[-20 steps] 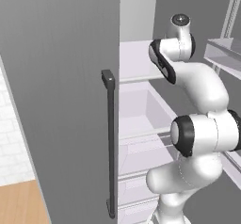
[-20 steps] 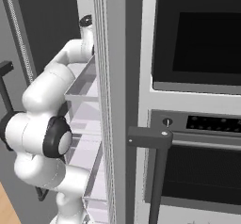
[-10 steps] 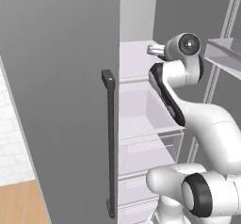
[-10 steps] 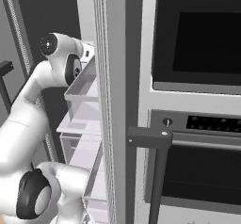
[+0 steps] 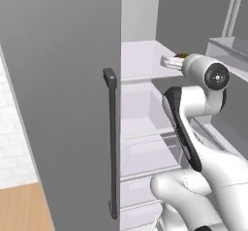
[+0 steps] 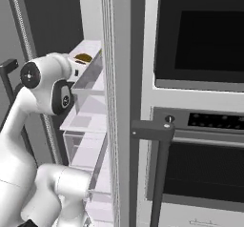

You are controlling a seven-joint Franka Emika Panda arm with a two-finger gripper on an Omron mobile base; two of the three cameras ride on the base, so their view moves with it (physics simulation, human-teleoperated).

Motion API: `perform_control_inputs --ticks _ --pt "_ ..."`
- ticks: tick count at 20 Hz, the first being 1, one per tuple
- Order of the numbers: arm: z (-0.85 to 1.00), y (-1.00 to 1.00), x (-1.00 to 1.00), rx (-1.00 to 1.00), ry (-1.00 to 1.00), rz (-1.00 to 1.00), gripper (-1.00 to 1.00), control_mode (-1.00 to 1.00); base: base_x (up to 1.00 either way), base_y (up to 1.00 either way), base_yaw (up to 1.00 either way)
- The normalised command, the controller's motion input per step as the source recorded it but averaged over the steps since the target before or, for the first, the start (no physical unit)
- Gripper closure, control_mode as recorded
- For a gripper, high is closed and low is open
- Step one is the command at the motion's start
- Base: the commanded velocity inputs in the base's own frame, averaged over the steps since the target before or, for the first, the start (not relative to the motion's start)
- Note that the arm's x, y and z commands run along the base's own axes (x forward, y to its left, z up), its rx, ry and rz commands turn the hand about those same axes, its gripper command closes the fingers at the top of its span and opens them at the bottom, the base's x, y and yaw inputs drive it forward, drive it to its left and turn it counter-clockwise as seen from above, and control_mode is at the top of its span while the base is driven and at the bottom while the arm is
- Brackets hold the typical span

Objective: Place one avocado and one steak in each tupperware on the nearby counter, to pack two identical lunches.

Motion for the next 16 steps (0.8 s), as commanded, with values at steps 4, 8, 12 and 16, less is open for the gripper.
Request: perform_control_inputs --ticks 4,8,12,16 --pt "0.00 0.00 0.00 0.00 0.00 0.00 1.00 1.00 -1.00 0.47 0.00" --pt "0.00 0.00 0.00 0.00 0.00 0.00 1.00 1.00 -1.00 0.52 0.00" --pt "0.00 0.00 0.00 0.00 0.00 0.00 1.00 1.00 -1.00 0.52 0.00" --pt "0.00 0.00 0.00 0.00 0.00 0.00 1.00 1.00 -1.00 0.31 0.00"
